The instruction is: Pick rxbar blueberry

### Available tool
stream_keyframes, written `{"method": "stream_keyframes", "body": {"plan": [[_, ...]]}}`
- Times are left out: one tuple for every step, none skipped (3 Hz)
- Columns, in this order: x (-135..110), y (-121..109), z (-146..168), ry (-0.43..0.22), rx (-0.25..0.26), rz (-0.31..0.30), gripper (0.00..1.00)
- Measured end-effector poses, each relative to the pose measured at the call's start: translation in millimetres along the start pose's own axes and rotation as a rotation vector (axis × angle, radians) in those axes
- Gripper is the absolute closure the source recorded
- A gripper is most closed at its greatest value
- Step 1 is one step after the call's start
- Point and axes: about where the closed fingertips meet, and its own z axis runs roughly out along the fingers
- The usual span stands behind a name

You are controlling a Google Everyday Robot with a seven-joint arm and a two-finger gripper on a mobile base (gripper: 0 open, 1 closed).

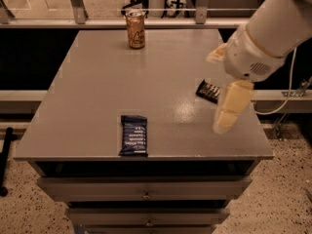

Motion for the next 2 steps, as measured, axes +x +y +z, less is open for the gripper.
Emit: {"method": "stream_keyframes", "body": {"plan": [[-32, 19, 36, -0.068, -0.071, -0.073, 0.00], [-66, 40, 61, -0.151, -0.123, -0.153, 0.00]]}}
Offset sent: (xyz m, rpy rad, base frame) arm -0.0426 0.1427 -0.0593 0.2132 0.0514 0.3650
